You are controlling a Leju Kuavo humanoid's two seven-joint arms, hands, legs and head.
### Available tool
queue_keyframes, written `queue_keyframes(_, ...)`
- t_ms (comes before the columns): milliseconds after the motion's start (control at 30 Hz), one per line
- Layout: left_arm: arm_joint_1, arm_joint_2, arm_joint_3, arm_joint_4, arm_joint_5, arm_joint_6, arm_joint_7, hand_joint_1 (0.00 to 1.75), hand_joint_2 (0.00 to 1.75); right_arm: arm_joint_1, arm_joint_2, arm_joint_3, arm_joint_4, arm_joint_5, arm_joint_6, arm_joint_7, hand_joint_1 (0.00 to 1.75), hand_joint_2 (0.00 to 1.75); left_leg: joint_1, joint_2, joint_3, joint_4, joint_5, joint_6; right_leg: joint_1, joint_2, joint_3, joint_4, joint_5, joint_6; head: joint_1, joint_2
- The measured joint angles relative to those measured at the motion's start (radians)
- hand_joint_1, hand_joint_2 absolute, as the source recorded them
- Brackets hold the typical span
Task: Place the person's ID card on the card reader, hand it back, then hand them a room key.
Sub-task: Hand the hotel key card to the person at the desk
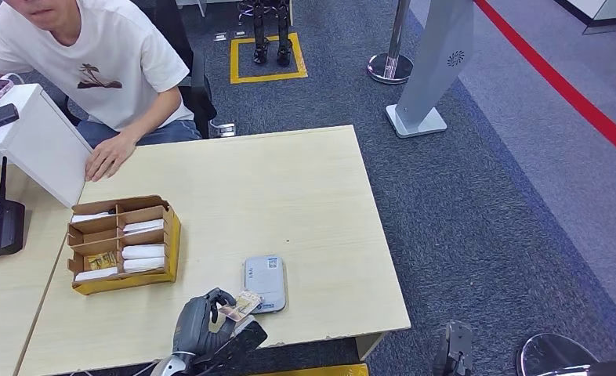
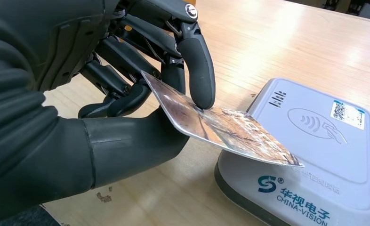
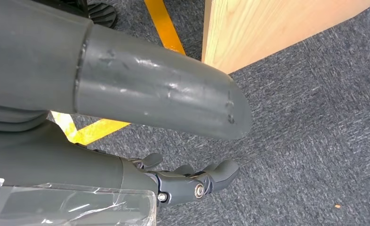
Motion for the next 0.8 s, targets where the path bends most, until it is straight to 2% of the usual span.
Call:
queue_keyframes(367,-0.001,0.001,0.000,0.000,0.010,0.013,0.000,1.75,1.75,0.012,0.000,0.000,-0.012,0.002,-0.003,0.000,0.00,0.00,0.000,0.000,0.000,0.000,0.000,0.000,0.000,0.000,0.000,0.000,0.000,0.000,0.000,0.000)
queue_keyframes(500,-0.006,0.014,0.005,-0.013,-0.034,0.054,0.008,1.75,1.75,0.014,0.000,0.000,-0.018,0.005,0.000,0.000,0.00,0.00,0.000,0.000,0.000,0.000,0.000,0.000,0.000,0.000,0.000,0.000,0.000,0.000,0.000,0.000)
queue_keyframes(600,-0.023,0.045,0.037,-0.049,-0.091,0.079,0.020,1.75,1.75,0.016,0.000,0.000,-0.019,0.008,0.006,-0.002,0.00,0.00,0.001,0.000,0.000,0.000,0.000,0.000,0.000,0.000,0.000,0.000,0.000,0.000,0.000,0.000)
queue_keyframes(800,-0.077,0.095,0.142,-0.118,-0.135,0.063,0.019,1.75,1.75,0.017,0.000,0.000,-0.019,0.016,0.014,-0.005,0.00,0.00,0.001,0.000,0.000,0.000,0.001,-0.001,0.000,0.000,0.000,0.001,0.000,0.000,0.000,0.000)
